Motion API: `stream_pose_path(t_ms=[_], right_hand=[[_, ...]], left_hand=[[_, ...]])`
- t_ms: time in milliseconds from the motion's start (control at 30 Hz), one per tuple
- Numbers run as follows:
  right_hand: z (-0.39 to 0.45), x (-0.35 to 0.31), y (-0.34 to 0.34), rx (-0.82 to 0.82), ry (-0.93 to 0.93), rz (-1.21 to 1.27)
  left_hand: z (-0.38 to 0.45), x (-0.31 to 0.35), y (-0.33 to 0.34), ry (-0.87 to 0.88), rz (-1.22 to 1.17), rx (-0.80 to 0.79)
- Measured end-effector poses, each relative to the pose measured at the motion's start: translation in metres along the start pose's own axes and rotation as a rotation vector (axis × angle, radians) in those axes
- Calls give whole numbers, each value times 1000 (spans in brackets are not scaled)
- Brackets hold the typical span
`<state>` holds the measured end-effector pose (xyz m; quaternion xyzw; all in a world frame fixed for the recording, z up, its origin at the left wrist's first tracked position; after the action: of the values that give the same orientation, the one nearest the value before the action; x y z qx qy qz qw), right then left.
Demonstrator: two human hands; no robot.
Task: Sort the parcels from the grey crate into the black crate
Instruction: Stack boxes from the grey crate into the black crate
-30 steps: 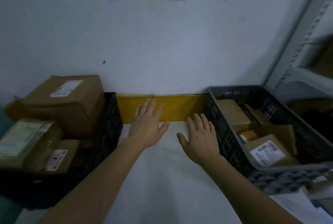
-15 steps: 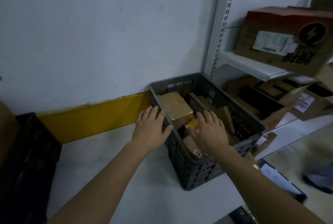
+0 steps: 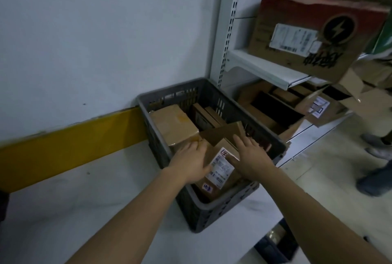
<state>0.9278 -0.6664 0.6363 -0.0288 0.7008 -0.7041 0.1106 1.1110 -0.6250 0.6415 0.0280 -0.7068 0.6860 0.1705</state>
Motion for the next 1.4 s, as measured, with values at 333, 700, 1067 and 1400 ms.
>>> stream_pose_path(t_ms=[333, 700, 1067, 1400], right_hand=[[69, -6, 41, -183, -362, -48], [103, 0, 49, -363, -454, 25], [125, 9, 1, -295, -416, 447], [129, -32, -48, 6, -243, 888]], left_hand=[[35, -29, 73, -276, -133, -321], [39, -41, 73, -376, -240, -426], [75, -56, -71, -408, -496, 292], [-12, -110, -94, -767, -725, 744]])
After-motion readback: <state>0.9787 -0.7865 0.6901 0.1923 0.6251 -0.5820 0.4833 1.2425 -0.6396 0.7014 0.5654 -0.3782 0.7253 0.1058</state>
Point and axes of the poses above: each hand's wrist, its own z-axis towards the middle knuckle, its own y-axis out of the palm, x = y × z, the point moved 10 cm from there along z, towards the middle knuckle, and after that the axes turned 10 degrees about x, right-handed, at the moved point
